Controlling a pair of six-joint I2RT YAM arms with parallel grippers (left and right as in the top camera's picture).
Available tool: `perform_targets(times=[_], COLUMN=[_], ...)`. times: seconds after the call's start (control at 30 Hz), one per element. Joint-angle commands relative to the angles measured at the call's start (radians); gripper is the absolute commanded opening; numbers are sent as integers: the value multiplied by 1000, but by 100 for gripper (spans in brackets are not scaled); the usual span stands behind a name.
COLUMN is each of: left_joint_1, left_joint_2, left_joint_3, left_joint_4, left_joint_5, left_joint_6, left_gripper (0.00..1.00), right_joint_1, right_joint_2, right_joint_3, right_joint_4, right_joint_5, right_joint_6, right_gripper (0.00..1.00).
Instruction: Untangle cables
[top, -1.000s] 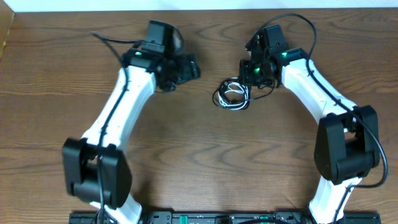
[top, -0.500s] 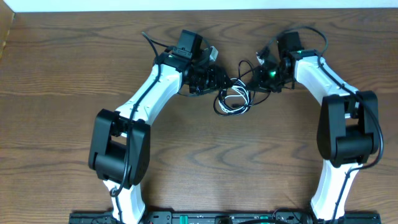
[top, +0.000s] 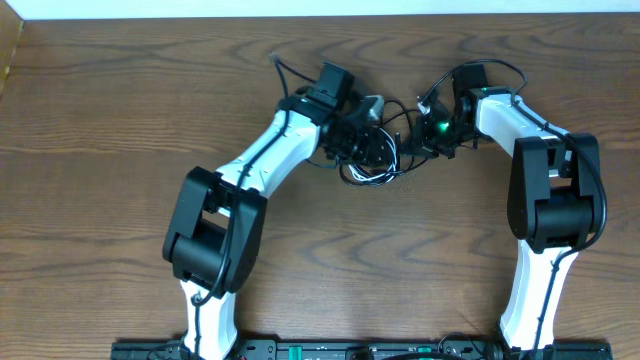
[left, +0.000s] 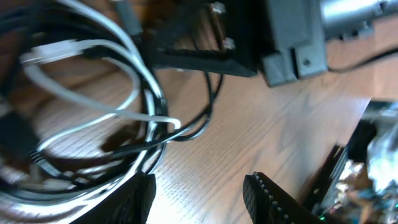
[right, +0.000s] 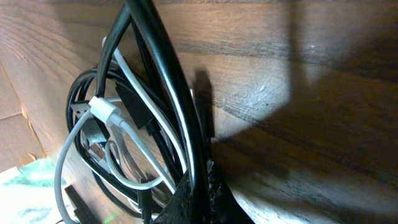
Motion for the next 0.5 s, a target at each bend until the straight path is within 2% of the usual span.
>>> perform_targets(times=[0.0,0.23,0.37,0.47], left_joint_1=[-34,-45,-45,-47], left_joint_2=[21,50,79,103], left_joint_3=[6,6,6,6], left_joint_4=[-6,-25,-17,8], left_joint_5=[-101,-237,-231,-181], left_joint_6=[92,113,216,243], left_gripper=[51,47,47,48], right_joint_1=[-1,-1,-6,-9], right_joint_2=[5,-147,-203,-204], right_joint_3=[-7,-7,-7,-7], right_joint_4=[-10,-11,-20,-33], right_joint_5=[-19,109,118,118], right_joint_6=[-57,-63,-67,-71], right_gripper=[1,1,1,1])
